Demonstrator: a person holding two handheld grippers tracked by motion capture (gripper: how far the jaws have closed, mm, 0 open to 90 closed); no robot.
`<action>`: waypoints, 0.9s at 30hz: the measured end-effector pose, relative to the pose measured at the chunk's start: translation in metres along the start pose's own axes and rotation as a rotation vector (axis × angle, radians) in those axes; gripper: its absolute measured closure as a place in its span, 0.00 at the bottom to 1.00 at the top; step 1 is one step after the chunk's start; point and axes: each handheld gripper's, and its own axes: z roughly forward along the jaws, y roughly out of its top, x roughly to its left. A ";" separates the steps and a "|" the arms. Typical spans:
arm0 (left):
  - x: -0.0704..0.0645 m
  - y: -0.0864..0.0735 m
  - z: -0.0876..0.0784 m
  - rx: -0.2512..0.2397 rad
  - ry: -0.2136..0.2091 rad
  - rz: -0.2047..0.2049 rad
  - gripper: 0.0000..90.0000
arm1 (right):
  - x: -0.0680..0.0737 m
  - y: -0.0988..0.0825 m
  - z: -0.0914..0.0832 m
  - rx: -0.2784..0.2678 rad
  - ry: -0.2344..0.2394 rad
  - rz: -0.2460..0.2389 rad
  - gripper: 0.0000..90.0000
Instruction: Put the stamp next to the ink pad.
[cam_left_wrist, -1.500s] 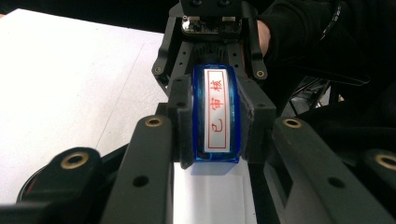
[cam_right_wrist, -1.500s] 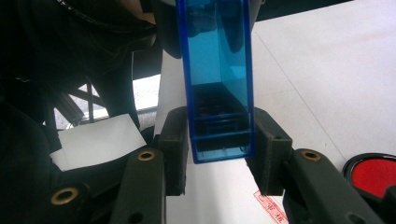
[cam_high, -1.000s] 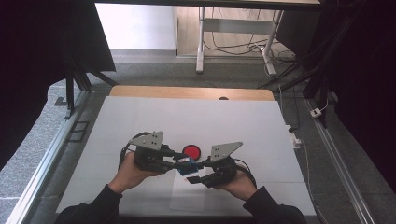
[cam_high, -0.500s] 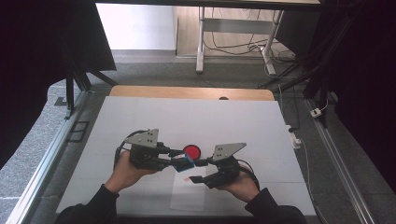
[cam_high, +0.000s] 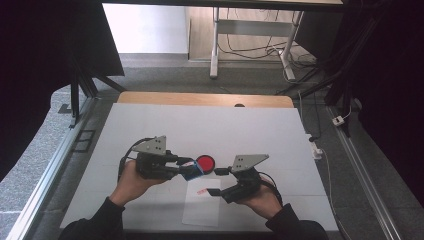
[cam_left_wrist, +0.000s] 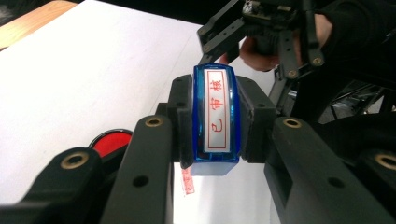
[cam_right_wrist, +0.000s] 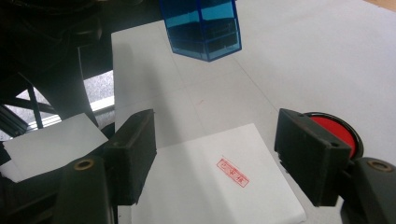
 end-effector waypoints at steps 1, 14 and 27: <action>0.000 0.000 -0.001 0.006 0.008 -0.001 0.78 | 0.000 0.000 -0.001 -0.001 -0.006 0.005 0.31; 0.010 -0.008 -0.007 0.041 0.076 -0.055 0.78 | 0.003 -0.004 -0.010 0.023 -0.081 0.039 0.20; 0.015 -0.012 -0.015 0.062 0.153 -0.085 0.78 | 0.004 -0.009 -0.025 0.033 -0.181 0.059 0.02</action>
